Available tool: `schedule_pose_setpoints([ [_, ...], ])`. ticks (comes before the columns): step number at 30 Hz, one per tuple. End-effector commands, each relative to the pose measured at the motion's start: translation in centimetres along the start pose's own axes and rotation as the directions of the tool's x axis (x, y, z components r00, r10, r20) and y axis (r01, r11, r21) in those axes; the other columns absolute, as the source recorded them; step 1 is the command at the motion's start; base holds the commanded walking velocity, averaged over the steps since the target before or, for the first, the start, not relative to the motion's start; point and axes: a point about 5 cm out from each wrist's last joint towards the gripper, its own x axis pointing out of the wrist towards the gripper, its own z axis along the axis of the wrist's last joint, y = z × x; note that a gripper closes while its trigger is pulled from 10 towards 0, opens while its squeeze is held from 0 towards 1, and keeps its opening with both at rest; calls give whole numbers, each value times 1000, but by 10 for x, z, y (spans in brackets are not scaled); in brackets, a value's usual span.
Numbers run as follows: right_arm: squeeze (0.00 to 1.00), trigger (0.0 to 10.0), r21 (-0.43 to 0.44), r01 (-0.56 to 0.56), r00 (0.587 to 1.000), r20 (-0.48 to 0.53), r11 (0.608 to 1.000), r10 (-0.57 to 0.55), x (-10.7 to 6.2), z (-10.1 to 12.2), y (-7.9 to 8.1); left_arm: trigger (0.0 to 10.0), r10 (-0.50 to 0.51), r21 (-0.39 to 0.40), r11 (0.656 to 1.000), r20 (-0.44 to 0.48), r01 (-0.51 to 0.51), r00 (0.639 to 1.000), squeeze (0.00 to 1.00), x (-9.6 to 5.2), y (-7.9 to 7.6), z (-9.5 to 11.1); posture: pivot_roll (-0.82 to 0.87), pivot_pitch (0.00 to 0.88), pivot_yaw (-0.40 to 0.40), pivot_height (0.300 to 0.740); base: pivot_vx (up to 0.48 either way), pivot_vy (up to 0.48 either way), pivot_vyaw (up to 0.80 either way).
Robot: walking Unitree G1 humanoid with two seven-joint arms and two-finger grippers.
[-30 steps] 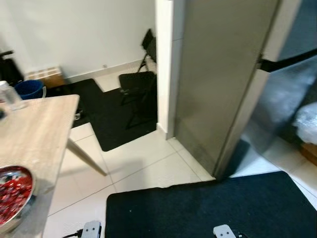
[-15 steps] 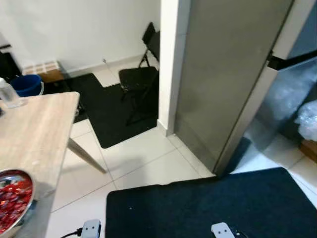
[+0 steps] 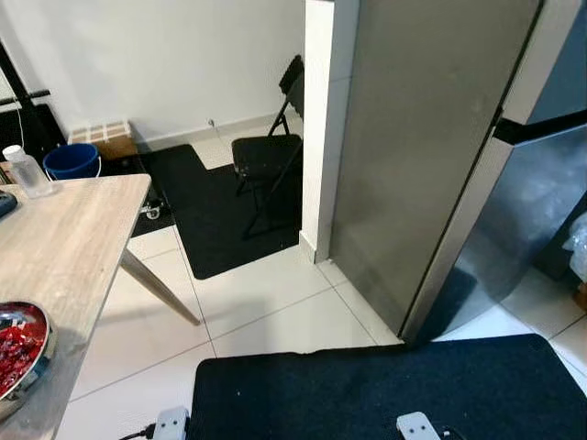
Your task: Restocking fridge
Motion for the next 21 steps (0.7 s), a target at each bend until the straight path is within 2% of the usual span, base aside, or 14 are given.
schedule_pose_setpoints([
  [1, 0, 10000, -3, -7, 1000, -3, 1000, 7, 1, 0, 2, 10000, -3, 18, 1000, -7, 3, 1000, 0, -1, 2, -1, -33, 0, 8, 740, 0, -472, 0],
  [3, 0, 10000, -1, -8, 1000, -4, 1000, 8, 1, 0, 3, 10000, -18, 26, 1000, -16, 18, 1000, 0, -1, 0, -3, -33, 0, 8, 740, 0, -472, 0],
  [8, 0, 10000, 1, -10, 1000, -4, 1000, 10, 1, 0, 4, 10000, -9, -15, 1000, -4, 9, 1000, 0, 0, -1, -2, -33, 0, 8, 740, 0, -434, 0],
  [17, 0, 10000, -2, -12, 1000, -1, 1000, 12, 1, 1, 4, 10000, 23, -44, 999, 24, -22, 999, 0, 1, 1, 4, -33, 0, 6, 740, 0, 0, 0],
  [21, 0, 10000, -6, -11, 1000, 1, 1000, 11, 1, 3, 4, 10000, 50, -49, 998, 7, -50, 999, 0, 0, 4, 2, -32, 0, 5, 740, 0, 0, 0],
])
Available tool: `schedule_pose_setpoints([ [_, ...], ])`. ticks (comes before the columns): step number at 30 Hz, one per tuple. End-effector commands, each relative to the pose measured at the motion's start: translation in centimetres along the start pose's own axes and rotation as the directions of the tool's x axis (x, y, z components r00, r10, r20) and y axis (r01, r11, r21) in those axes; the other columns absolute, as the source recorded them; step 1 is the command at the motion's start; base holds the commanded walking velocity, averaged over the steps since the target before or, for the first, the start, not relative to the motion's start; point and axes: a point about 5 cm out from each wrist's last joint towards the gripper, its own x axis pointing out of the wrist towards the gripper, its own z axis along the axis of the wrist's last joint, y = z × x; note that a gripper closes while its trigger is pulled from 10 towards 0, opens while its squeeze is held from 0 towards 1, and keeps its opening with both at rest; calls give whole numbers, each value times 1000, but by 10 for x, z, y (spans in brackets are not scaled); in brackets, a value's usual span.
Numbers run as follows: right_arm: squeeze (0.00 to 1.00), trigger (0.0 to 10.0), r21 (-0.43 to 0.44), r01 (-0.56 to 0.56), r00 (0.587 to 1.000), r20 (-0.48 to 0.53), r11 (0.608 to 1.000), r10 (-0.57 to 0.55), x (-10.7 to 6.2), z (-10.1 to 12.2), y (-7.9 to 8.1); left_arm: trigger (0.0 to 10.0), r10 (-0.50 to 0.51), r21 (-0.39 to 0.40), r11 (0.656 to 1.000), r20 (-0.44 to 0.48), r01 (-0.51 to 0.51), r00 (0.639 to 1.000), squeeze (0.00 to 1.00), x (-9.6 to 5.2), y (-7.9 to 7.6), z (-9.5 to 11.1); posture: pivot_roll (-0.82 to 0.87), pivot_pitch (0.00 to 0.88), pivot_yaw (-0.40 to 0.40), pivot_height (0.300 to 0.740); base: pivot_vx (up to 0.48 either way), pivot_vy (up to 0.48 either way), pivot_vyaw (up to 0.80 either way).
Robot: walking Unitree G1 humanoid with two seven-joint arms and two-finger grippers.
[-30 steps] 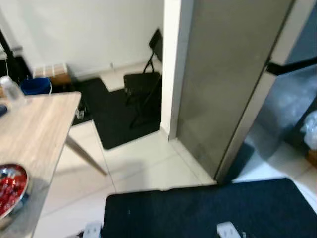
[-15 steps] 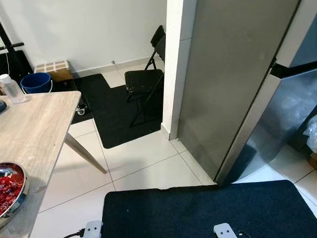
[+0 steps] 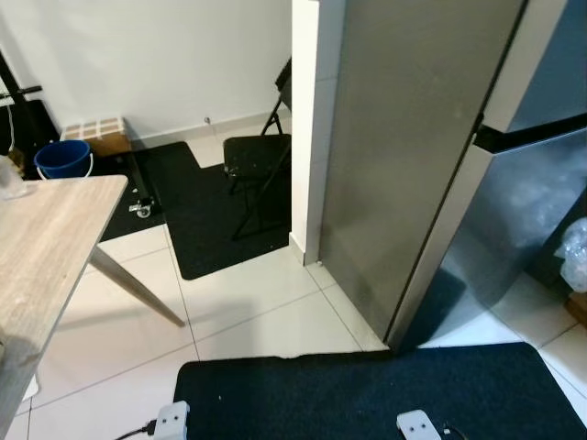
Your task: Restocking fridge
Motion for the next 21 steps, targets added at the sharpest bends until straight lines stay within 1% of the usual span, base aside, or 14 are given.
schedule_pose_setpoints([
  [1, 0, 10000, -6, -12, 1000, -4, 1000, 12, 1, 1, 5, 10000, 25, -21, 999, -8, -25, 1000, 0, -2, 6, -2, -32, 0, 5, 740, 0, 0, 0],
  [9, 0, 10000, -11, -14, 1000, -6, 1000, 13, 1, 1, 6, 10000, 15, -32, 999, 0, -15, 1000, 0, -2, 5, -1, -28, 0, 3, 740, 0, 0, 0],
  [10, 0, 10000, -11, -14, 1000, -8, 1000, 14, 1, 1, 6, 10000, 13, -3, 1000, -17, -13, 1000, 0, -2, 5, -3, -28, 0, 3, 740, 0, 0, 0],
  [11, 0, 10000, -10, -13, 1000, -9, 1000, 13, 1, 0, 6, 10000, 11, 4, 1000, -24, -11, 1000, 0, -2, 5, -4, -28, 0, 3, 740, 0, 0, 0],
  [16, 0, 10000, -10, -12, 1000, -12, 1000, 12, 1, -1, 6, 10000, 16, 4, 1000, -31, -16, 999, 0, -2, 5, -5, -28, 0, 3, 740, 0, 0, 0],
  [21, 0, 10000, -9, -10, 1000, -14, 1000, 10, 1, -1, 6, 10000, 4, 10, 1000, -34, -4, 999, 0, -2, 5, -6, -30, 0, 5, 740, 294, 0, 0],
])
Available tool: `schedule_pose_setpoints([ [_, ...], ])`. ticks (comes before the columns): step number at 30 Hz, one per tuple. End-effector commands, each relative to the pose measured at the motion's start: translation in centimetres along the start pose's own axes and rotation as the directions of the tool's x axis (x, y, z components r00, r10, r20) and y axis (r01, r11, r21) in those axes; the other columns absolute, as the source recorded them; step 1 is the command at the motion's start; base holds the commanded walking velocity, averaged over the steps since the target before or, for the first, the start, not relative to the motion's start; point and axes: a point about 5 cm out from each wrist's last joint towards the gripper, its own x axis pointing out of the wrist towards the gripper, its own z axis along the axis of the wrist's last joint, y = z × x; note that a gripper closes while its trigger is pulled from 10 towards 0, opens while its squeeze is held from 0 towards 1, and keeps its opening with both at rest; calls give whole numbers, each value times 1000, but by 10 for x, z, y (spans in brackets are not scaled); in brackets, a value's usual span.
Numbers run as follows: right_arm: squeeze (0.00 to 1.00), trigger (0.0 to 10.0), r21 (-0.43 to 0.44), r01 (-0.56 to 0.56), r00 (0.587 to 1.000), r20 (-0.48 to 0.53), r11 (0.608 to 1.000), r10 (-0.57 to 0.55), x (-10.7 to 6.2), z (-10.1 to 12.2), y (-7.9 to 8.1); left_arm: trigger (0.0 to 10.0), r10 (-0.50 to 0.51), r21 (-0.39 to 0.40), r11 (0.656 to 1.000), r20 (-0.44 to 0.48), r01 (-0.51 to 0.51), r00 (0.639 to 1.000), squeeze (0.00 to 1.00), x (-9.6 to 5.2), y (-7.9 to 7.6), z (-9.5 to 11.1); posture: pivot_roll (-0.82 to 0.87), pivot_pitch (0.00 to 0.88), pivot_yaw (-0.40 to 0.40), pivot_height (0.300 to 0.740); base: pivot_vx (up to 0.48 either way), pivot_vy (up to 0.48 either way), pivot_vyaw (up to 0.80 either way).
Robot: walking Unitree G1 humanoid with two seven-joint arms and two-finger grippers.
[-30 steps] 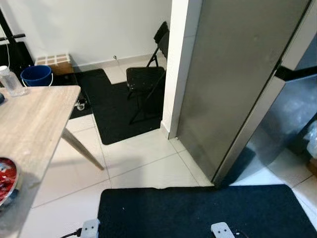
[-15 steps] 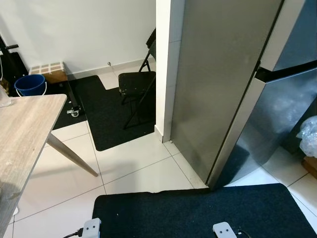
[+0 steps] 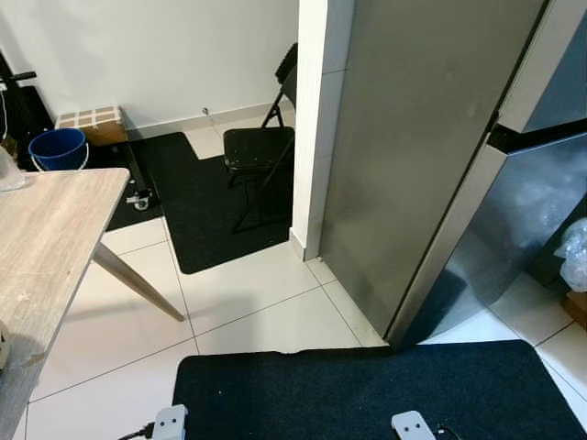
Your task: Restocking fridge
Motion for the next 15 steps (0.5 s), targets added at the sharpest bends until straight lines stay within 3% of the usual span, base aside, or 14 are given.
schedule_pose_setpoints([
  [1, 0, 10000, -8, 0, 1000, -11, 1000, 0, 0, -2, 2, 10000, 6, 10, 1000, -19, -6, 1000, 0, -2, 4, -3, -30, 0, 5, 740, 322, 0, 0],
  [8, 0, 10000, 1, 16, 1000, -23, 1000, -16, 0, -3, 2, 10000, -1, 15, 1000, -25, 1, 1000, 0, -2, 4, -4, -28, 0, 5, 740, 350, 0, 0],
  [13, 0, 10000, 1, 19, 999, -35, 1000, -19, 0, -5, 1, 10000, -1, 21, 1000, -29, 2, 1000, 0, -2, 4, -5, -26, 0, 6, 740, 376, 0, -795],
  [15, 0, 10000, -4, 25, 999, -27, 1000, -25, 0, -5, 0, 10000, -1, 24, 1000, -30, 1, 1000, 0, -3, 5, -5, -26, 0, 5, 740, 379, 0, -278],
])
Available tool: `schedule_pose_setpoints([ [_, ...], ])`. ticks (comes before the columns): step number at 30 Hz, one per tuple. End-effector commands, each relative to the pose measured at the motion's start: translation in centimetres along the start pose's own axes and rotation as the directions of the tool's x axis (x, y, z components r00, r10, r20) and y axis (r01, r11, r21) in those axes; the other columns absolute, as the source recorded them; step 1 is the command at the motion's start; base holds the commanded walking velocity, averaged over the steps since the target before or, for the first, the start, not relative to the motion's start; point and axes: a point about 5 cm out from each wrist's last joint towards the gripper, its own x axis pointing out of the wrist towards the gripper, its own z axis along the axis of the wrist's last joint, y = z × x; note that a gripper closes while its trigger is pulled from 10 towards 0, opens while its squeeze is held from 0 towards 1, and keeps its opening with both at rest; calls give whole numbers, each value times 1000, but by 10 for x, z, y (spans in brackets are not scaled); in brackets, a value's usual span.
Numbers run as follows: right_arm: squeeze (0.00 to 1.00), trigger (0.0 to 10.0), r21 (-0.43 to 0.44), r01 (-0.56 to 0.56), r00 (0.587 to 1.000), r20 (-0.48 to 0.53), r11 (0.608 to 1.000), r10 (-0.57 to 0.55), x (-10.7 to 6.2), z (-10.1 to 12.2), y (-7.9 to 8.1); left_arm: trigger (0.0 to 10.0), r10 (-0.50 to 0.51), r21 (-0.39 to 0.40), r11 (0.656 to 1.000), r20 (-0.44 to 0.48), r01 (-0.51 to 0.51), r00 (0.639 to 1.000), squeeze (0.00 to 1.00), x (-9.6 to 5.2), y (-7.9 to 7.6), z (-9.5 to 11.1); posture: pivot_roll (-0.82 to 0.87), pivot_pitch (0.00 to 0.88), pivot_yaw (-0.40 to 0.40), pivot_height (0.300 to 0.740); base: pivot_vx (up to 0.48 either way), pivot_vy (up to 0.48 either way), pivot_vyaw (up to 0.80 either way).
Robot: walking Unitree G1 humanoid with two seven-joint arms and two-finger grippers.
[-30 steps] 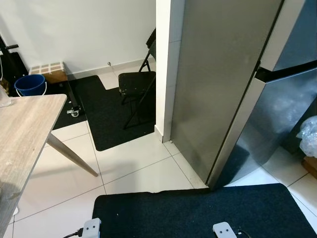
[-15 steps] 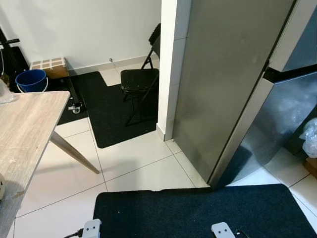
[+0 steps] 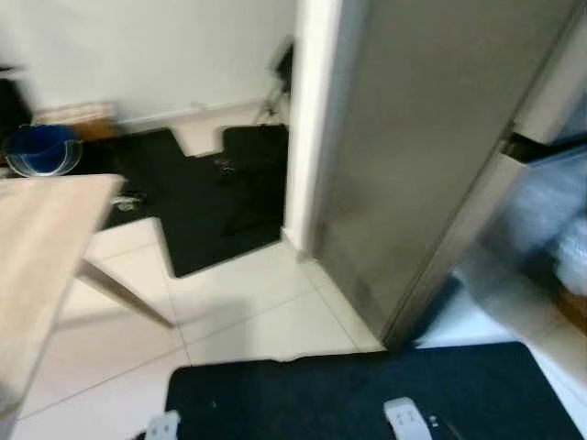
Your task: Restocking fridge
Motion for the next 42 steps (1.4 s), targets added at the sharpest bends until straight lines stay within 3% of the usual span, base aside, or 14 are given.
schedule_pose_setpoints([
  [1, 0, 10000, -8, 20, 1000, -22, 1000, -20, -2, -7, -6, 10000, -16, 16, 1000, -9, 16, 1000, 0, 2, -5, -1, -26, 0, 5, 740, 379, 0, 0],
  [42, 0, 10000, -1, 17, 1000, -6, 1000, -17, -2, -5, -8, 10000, -36, 29, 999, -14, 36, 999, 0, 3, -10, -2, -28, 0, 4, 740, 376, 0, 0],
])
